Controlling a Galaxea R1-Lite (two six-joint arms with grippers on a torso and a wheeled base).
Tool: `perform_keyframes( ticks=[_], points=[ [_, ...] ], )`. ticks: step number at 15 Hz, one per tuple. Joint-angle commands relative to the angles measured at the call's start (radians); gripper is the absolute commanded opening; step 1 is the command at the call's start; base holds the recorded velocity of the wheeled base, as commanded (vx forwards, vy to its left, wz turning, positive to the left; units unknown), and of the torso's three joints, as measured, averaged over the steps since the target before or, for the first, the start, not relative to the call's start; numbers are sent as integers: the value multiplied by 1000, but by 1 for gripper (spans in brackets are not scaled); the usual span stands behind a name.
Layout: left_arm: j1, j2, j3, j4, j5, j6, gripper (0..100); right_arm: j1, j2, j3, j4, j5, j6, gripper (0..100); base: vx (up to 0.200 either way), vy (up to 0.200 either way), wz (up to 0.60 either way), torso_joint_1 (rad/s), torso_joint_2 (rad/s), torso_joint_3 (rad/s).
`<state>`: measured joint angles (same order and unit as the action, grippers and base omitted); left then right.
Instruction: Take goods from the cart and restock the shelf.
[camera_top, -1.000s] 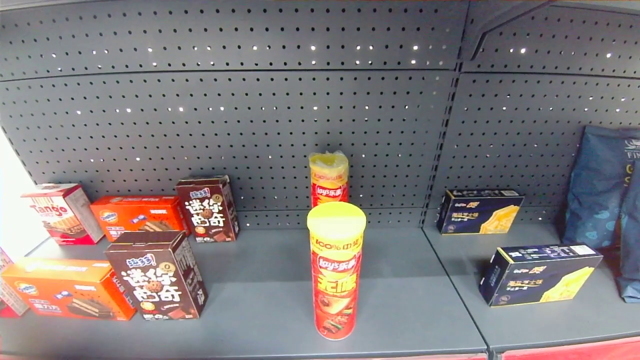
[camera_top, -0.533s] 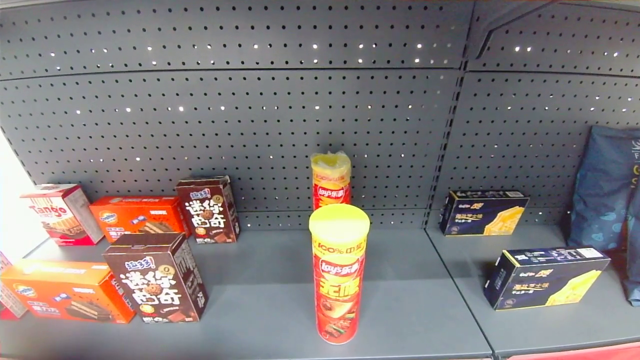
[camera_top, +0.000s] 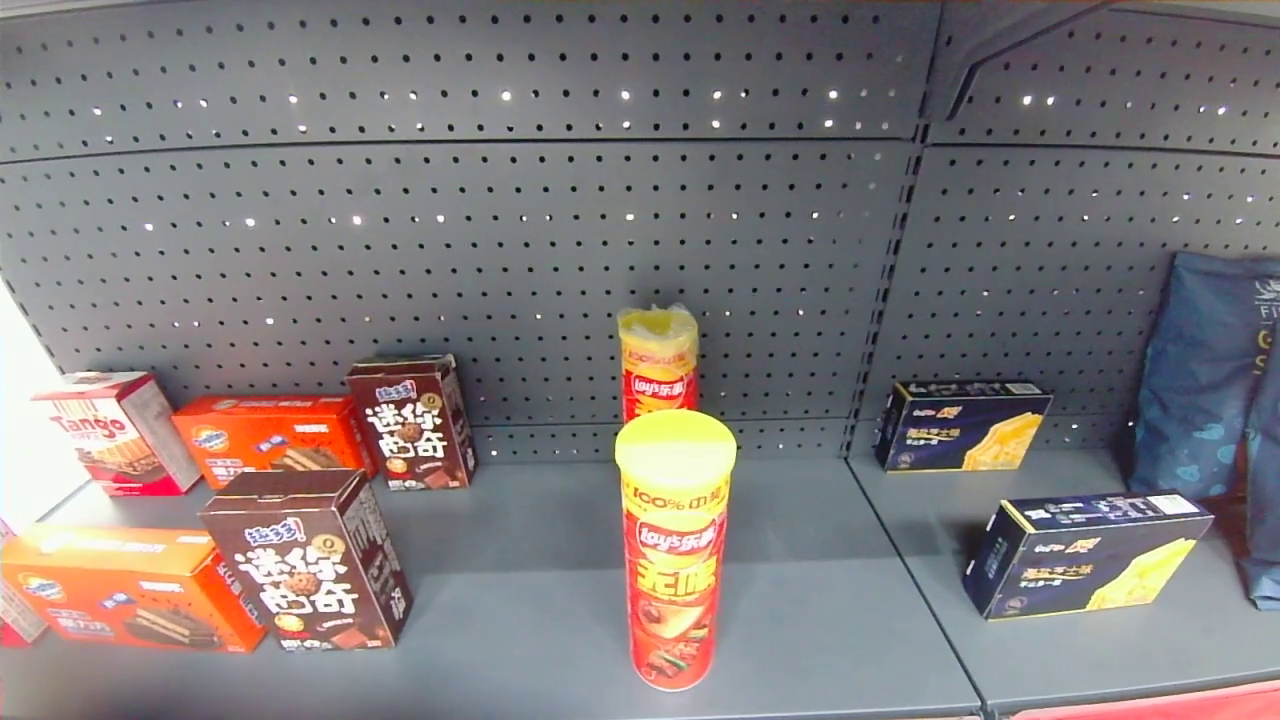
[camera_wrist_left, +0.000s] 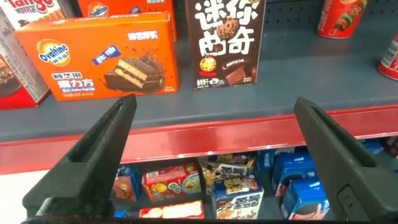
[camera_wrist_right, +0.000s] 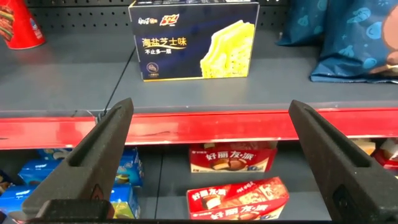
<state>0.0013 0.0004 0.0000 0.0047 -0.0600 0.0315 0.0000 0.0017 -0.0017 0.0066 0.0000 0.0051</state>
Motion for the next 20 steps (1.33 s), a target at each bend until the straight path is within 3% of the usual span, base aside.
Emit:
perform_keyframes(
  ticks=[1,20],
  points=[
    [0,0,0,0,0,-1,100,0,1,0,0,0,3,100,0,0,0,0,0,0],
    [0,0,0,0,14,1,100,0,1,0,0,0,1,100,0,-11,0,0,0,0]
  ],
)
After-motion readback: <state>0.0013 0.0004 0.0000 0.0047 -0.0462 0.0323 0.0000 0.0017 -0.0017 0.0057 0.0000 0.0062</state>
